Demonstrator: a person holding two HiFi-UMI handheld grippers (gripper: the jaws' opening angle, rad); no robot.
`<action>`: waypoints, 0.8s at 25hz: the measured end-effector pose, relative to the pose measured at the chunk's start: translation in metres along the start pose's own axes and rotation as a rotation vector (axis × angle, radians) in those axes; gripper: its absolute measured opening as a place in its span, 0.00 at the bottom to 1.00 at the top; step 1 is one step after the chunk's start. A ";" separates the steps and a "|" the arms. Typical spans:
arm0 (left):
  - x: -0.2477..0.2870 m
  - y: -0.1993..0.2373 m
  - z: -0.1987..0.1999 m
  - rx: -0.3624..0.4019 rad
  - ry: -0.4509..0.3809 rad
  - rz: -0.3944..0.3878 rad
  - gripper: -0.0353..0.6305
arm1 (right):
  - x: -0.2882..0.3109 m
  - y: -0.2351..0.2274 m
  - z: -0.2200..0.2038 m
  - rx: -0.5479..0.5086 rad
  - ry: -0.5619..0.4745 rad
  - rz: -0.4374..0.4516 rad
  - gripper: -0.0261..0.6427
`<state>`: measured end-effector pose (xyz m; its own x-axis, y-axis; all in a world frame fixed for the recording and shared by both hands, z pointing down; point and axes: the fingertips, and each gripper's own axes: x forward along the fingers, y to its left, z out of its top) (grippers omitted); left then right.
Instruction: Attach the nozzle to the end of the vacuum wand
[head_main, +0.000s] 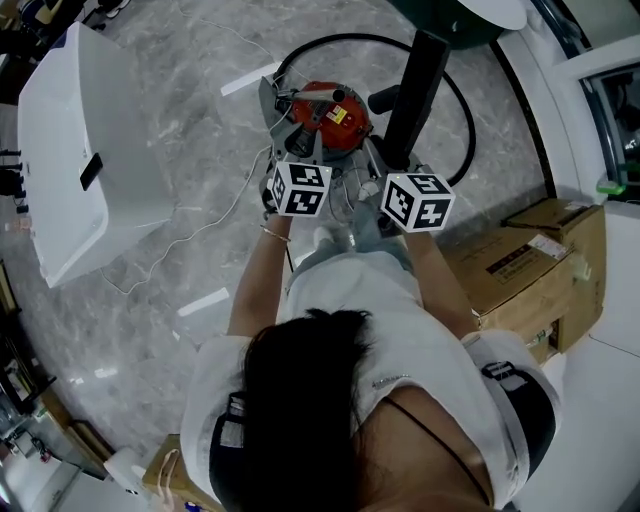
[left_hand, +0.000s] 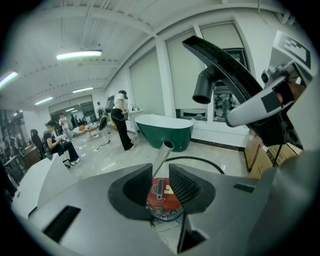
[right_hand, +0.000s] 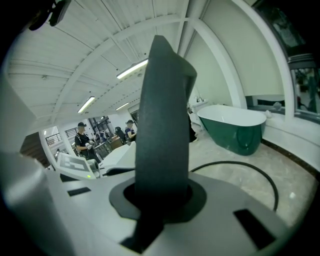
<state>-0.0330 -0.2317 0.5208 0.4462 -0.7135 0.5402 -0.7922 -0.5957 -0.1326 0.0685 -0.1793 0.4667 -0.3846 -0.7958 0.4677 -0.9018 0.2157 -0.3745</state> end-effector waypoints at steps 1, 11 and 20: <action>0.007 0.001 -0.003 0.000 0.010 -0.003 0.20 | 0.004 -0.002 0.001 0.001 0.004 0.004 0.11; 0.068 0.015 -0.019 0.090 0.072 -0.052 0.38 | 0.036 -0.013 0.002 -0.009 0.053 0.050 0.11; 0.107 0.020 -0.027 0.110 0.116 -0.088 0.39 | 0.057 -0.028 0.003 -0.008 0.109 0.063 0.11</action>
<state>-0.0122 -0.3105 0.5984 0.4557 -0.6136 0.6448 -0.6991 -0.6952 -0.1674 0.0720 -0.2322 0.5010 -0.4591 -0.7147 0.5276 -0.8767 0.2683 -0.3994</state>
